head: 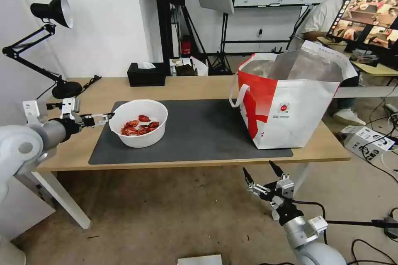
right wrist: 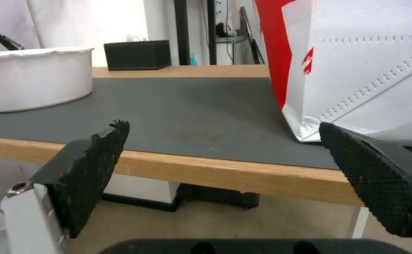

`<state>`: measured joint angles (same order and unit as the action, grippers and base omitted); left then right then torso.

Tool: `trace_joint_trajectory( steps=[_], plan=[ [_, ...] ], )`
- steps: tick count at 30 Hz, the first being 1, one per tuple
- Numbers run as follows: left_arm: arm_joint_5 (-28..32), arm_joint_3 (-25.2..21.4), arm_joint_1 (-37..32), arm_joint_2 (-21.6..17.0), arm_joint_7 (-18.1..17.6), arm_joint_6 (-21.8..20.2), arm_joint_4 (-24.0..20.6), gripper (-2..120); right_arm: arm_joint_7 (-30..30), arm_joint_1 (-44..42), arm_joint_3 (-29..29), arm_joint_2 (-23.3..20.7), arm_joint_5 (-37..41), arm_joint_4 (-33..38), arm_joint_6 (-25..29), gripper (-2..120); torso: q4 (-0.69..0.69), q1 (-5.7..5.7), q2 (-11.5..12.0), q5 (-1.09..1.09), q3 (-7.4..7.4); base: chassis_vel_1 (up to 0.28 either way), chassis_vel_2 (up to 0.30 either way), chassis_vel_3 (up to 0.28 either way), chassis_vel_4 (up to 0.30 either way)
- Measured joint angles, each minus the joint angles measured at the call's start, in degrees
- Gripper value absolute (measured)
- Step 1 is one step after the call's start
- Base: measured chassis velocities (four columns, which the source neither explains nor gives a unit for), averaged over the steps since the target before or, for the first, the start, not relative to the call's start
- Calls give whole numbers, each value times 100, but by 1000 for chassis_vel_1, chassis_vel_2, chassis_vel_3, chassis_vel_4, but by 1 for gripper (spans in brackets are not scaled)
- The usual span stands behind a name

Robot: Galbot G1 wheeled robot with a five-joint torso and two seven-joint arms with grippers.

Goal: Pick up the trash from the table and place it into the takeout bag.

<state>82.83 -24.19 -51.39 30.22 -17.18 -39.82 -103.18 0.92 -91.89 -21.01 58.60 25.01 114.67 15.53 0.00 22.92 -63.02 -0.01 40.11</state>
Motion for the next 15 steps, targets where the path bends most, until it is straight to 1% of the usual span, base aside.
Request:
trace_joint_trajectory(
  steps=[1,2,4,5,8,12,15],
  plan=[
    [56,169,158,19,-117,-44,113,100,0,0,0,0,0,0,0,100,0,0,0,0,0,0,0,0,0],
    [56,169,158,19,-117,-44,113,100,0,0,0,0,0,0,0,100,0,0,0,0,0,0,0,0,0],
    [113,438,449,75,-184,-59,321,100,1,0,-1,0,0,0,0,100,0,0,0,0,0,0,0,0,0],
    [113,438,449,75,-184,-59,321,100,1,0,-1,0,0,0,0,100,0,0,0,0,0,0,0,0,0],
    [194,753,774,174,-243,-59,572,100,0,0,0,-1,0,0,0,100,0,0,0,0,0,0,0,0,0],
    [307,927,949,248,-332,-74,701,100,0,0,0,-1,0,0,0,100,0,0,0,0,0,0,0,0,0],
    [585,1124,1212,408,-537,-131,857,100,1,0,0,0,0,0,0,100,0,0,0,0,0,0,0,0,0]
  ],
)
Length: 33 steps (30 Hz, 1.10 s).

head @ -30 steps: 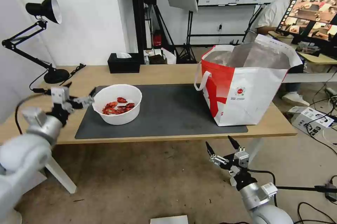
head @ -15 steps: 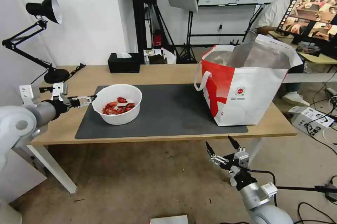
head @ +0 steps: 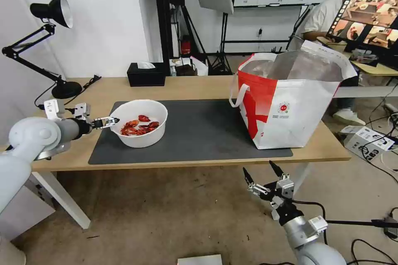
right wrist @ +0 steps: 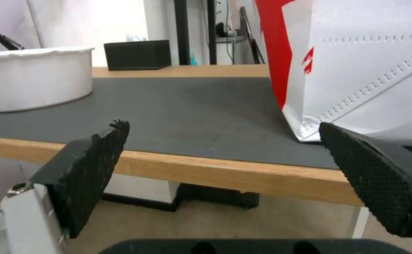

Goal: Pick up the trash from the table and place it into the takeout bag.

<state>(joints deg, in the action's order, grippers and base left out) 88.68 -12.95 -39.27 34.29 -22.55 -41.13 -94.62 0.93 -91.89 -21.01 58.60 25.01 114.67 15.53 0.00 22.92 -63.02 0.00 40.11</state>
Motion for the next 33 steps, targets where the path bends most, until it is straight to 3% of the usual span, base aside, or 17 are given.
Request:
trace_joint_trajectory(
  steps=[10,19,22,33],
  plan=[
    [219,328,342,145,-341,-83,200,99,0,0,0,0,0,0,0,100,0,0,0,0,0,0,0,0,0],
    [238,534,512,229,-443,-74,264,72,0,0,0,0,0,0,0,100,0,0,0,0,0,0,0,0,0],
    [236,586,537,246,-458,-65,269,56,0,0,0,0,0,0,0,100,0,0,0,0,0,0,0,0,0],
    [234,600,510,249,-437,-25,272,17,0,0,0,0,0,0,0,100,0,-1,-1,0,-1,0,0,0,0]
  ],
)
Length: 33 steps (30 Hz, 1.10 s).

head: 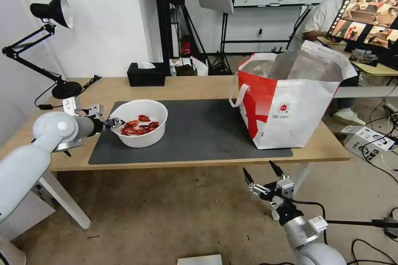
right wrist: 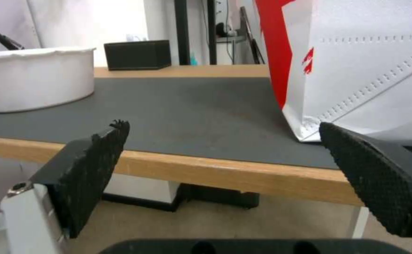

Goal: Pick up the trash from the table and place it into the takeout bag.

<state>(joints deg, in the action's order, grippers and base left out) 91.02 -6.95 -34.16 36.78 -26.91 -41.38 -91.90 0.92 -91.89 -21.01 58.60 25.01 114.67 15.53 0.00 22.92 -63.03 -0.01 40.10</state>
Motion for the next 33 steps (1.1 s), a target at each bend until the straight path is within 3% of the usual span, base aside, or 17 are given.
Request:
trace_joint_trajectory(
  steps=[6,14,18,26,33],
  plan=[
    [13,-23,-19,1,6,88,-32,0,0,0,0,0,0,0,0,100,0,0,0,0,0,0,0,0,0],
    [59,-111,-8,-37,29,232,-232,0,0,0,0,0,0,0,0,100,0,0,0,0,0,0,0,0,0],
    [66,-95,150,-63,144,395,-584,0,0,0,0,0,0,0,0,100,0,0,0,1,0,0,0,0,0],
    [28,404,778,-41,712,772,-1228,0,0,0,0,0,0,0,0,100,-1,0,0,1,0,0,0,0,0],
    [13,788,1254,102,868,839,-1305,0,0,0,0,0,0,0,0,100,1,0,0,0,0,0,0,0,0]
  ],
)
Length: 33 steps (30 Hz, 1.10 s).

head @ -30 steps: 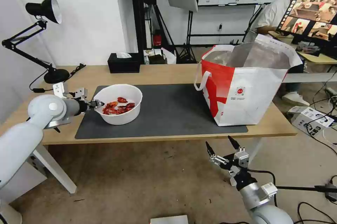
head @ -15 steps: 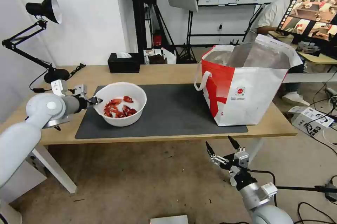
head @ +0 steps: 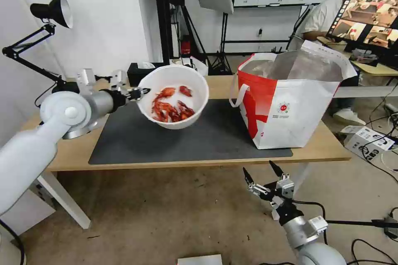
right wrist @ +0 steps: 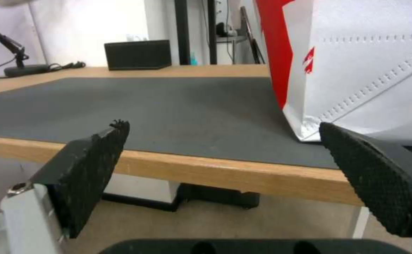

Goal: Pick up the trash from the table and place it into the takeout bag.

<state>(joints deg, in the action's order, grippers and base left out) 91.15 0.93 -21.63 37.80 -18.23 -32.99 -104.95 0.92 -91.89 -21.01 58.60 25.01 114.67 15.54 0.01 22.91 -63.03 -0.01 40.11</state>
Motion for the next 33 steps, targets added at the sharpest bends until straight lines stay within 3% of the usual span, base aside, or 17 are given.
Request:
trace_joint_trajectory(
  steps=[7,14,18,19,22,23,25,26,29,30,33],
  plan=[
    [118,657,999,364,-43,-26,304,0,0,0,0,0,0,0,0,100,-1,0,0,2,0,0,0,0,0],
    [245,1301,2037,1084,-257,-41,787,0,0,0,0,0,0,0,0,100,-2,1,0,2,1,0,0,0,0],
    [284,1681,2794,1841,-355,-42,1313,0,1,0,0,0,0,0,0,100,-1,1,0,3,0,0,0,0,0],
    [284,1681,2794,1841,-355,-42,1313,0,1,0,0,0,0,0,0,100,-1,1,0,3,0,0,0,0,0],
    [291,1868,3184,2581,-411,-41,1796,0,1,0,0,0,0,0,0,100,-4,1,0,4,0,0,0,0,0],
    [291,1868,3184,2581,-411,-41,1796,0,1,0,0,0,0,0,0,100,-4,1,0,4,0,0,0,0,0],
    [159,1970,3341,3068,-441,-31,2168,0,0,0,0,0,0,1,0,100,-2,1,1,4,0,0,0,0,0],
    [159,1970,3341,3068,-441,-31,2168,0,0,0,0,0,0,1,0,100,-2,1,1,4,0,0,0,0,0],
    [-219,2124,3480,3901,-487,228,2986,0,0,0,0,0,0,1,0,100,0,1,1,3,0,0,0,0,0],
    [-219,2124,3480,3901,-487,228,2986,0,0,0,0,0,0,1,0,100,0,1,1,3,0,0,0,0,0],
    [-674,2217,3559,4665,-515,651,3810,0,1,1,0,0,0,1,0,100,-3,1,1,5,0,0,0,0,0]
  ],
)
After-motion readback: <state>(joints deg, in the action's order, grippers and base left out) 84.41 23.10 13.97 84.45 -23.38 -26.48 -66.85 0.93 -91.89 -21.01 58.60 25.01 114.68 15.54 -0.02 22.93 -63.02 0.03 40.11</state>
